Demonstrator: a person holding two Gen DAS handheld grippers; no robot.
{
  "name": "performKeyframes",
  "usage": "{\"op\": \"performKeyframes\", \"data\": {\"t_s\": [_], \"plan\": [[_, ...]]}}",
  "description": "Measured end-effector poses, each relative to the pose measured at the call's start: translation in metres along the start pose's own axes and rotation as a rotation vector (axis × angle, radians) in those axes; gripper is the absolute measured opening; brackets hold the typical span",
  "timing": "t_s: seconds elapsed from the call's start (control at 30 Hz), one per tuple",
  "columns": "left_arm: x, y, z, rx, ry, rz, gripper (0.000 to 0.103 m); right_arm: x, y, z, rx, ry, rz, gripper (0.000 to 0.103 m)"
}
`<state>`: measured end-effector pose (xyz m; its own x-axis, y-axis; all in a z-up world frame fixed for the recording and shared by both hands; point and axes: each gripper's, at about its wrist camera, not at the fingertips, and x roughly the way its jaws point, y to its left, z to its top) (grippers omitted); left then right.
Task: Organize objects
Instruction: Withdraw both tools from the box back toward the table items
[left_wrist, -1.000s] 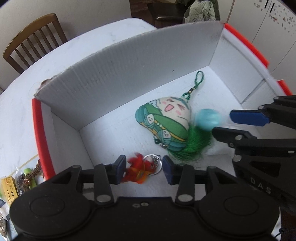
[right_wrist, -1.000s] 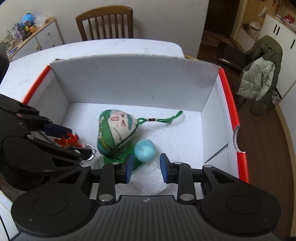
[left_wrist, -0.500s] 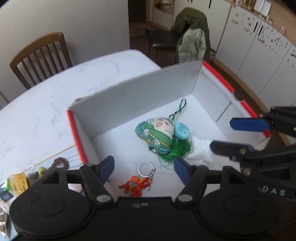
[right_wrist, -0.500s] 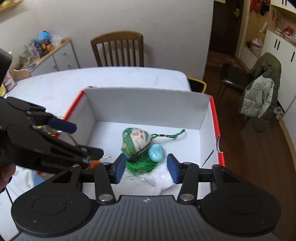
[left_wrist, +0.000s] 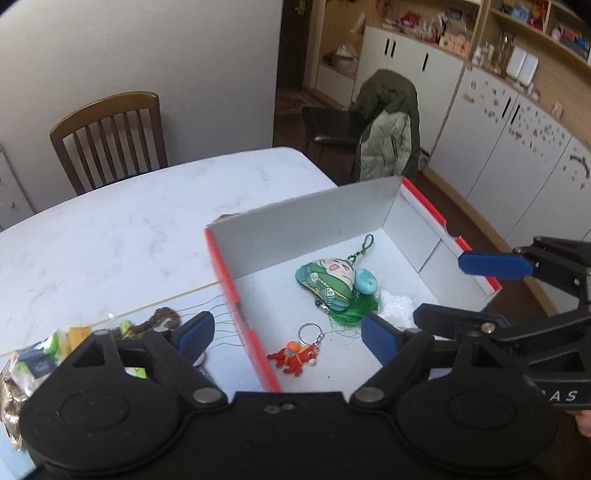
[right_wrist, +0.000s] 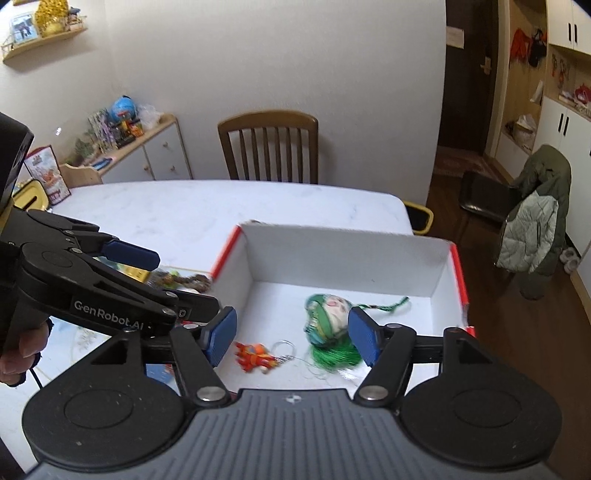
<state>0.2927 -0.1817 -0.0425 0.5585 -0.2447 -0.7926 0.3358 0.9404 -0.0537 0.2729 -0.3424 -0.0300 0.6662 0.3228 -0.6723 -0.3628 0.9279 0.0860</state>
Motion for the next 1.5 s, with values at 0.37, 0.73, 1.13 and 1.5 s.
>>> {"op": "performKeyframes", "data": {"t_s": [0.37, 0.73, 1.13, 1.5], "plan": [[-0.062, 0.061, -0.029, 0.000, -0.116, 0.039, 0.102, -0.021, 0.074, 0.005, 0.062, -0.123, 0.033, 0.083], [-0.089, 0.128, -0.064, 0.041, -0.136, 0.036, 0.103, -0.011, 0.154, 0.003, 0.104, -0.153, 0.021, 0.085], [-0.111, 0.211, -0.093, -0.009, -0.197, 0.065, 0.103, 0.006, 0.229, 0.021, 0.077, -0.123, -0.060, 0.085], [-0.092, 0.269, -0.123, -0.054, -0.186, 0.117, 0.103, 0.070, 0.259, 0.015, 0.045, -0.037, -0.076, 0.085]]}}
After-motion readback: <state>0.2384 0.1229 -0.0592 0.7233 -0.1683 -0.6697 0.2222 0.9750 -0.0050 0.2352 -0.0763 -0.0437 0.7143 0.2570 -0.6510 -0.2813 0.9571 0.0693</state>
